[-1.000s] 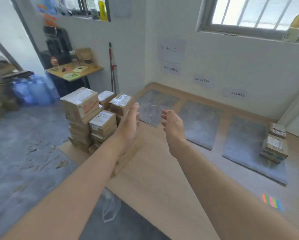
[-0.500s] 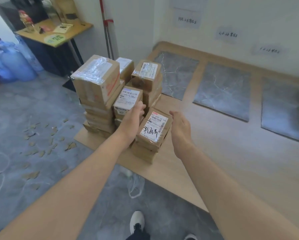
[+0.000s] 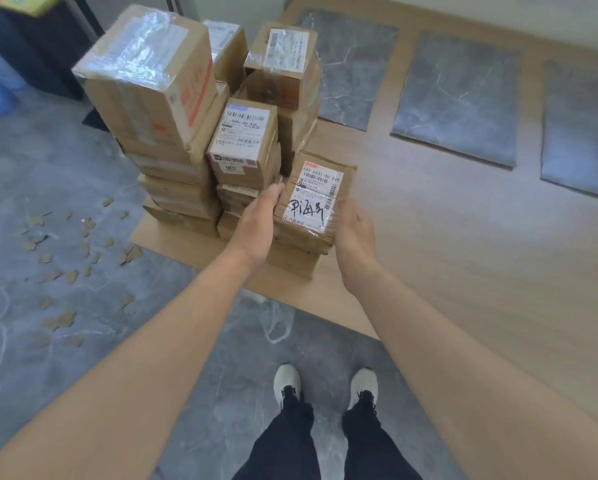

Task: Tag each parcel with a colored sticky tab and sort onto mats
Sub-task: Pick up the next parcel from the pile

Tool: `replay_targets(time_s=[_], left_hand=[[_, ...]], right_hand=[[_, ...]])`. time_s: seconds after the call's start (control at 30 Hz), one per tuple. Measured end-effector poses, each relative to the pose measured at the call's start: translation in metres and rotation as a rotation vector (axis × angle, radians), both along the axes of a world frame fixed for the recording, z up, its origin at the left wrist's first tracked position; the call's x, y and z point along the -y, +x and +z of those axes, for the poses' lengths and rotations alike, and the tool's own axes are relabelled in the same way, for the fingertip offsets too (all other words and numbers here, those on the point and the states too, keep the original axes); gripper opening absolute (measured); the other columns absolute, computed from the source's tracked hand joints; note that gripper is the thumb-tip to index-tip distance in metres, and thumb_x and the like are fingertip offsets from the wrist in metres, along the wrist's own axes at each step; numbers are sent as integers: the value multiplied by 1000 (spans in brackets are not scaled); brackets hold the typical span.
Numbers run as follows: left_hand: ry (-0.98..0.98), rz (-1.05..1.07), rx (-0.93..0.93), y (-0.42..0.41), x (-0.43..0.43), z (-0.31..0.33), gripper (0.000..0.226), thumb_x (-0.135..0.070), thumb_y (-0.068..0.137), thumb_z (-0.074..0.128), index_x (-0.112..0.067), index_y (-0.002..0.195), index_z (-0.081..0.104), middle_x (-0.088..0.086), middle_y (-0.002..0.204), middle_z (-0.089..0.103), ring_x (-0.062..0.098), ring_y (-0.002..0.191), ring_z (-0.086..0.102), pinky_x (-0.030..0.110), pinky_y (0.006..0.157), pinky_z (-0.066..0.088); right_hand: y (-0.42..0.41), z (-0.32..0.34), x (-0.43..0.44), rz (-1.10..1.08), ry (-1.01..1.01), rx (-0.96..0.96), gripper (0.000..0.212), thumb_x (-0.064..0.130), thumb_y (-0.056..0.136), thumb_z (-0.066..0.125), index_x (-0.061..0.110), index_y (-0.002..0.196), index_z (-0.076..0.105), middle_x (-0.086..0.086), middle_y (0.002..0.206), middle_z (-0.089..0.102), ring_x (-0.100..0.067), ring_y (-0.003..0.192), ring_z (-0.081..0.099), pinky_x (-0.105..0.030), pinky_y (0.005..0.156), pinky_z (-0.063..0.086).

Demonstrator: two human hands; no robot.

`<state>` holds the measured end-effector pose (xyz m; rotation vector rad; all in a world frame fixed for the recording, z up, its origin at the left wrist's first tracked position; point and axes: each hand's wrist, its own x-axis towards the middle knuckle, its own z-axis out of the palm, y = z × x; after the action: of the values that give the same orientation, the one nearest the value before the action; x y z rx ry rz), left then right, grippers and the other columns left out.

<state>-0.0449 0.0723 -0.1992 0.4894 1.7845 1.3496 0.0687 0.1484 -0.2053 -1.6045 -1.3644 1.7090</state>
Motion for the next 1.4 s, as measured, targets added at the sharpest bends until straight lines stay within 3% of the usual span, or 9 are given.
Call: replay_targets(time_s=[0.1,0.2,0.27,0.37,0.57,0.8,0.9,1.17,1.4], left_hand=[[22,-8,29,6,-4,6,69,-69,80,40,-30,134,59,-5,138,61,9,133,50,39,118,32],[25,0,30,14,-8,22,40,-55,99,37,-31,120,62,-5,128,65,8,124,57,35,112,40],[63,-17,42,23,-14,36,32,-41,108,33,-31,103,62,-11,106,72,0,102,66,21,90,51],[138,-58,1,46,-22,65,37,-31,110,28,-29,91,59,-21,70,73,-10,69,67,9,57,48],[198,-96,-128,95,-48,107,49,-41,109,24,-31,95,70,-16,91,77,-4,87,69,27,86,49],[238,-104,-132,181,-77,138,49,-45,107,26,-26,103,70,-12,96,77,5,96,68,33,96,50],[257,-101,-112,217,-93,136,45,-42,107,28,-26,102,69,-14,93,76,5,96,68,33,97,51],[276,-175,-1,297,-141,114,41,-30,106,30,-23,98,70,-16,89,75,3,88,68,23,90,52],[183,-215,126,317,-185,59,41,-34,105,34,-12,111,68,-2,116,71,14,103,69,28,94,52]], right_hand=[[4,6,-2,-9,9,-30,34,32,104,37,19,107,68,10,95,72,-5,79,61,-25,63,41],[14,23,-6,-30,21,-54,33,33,104,38,20,102,68,11,90,70,-4,76,59,-26,63,41],[24,35,-9,-58,46,-82,32,32,103,38,22,89,65,10,83,69,-6,72,59,-27,62,41],[44,58,-18,-88,104,-141,34,30,102,39,22,80,64,10,75,69,-9,68,59,-27,61,41],[98,93,-50,-145,183,-255,35,42,85,39,22,83,67,2,88,74,-17,79,64,-32,71,47],[187,116,-89,-153,240,-328,49,42,93,35,13,101,74,-2,97,78,-19,84,69,-30,68,49],[231,117,-103,-154,223,-344,47,36,100,34,10,105,72,-2,98,78,-9,74,66,-20,58,49],[318,95,-142,-207,208,-335,47,36,100,35,6,105,71,0,95,77,-7,74,65,-25,66,50],[358,52,-169,-291,140,-270,49,35,101,32,5,107,69,4,91,73,-9,74,62,-26,64,47]])
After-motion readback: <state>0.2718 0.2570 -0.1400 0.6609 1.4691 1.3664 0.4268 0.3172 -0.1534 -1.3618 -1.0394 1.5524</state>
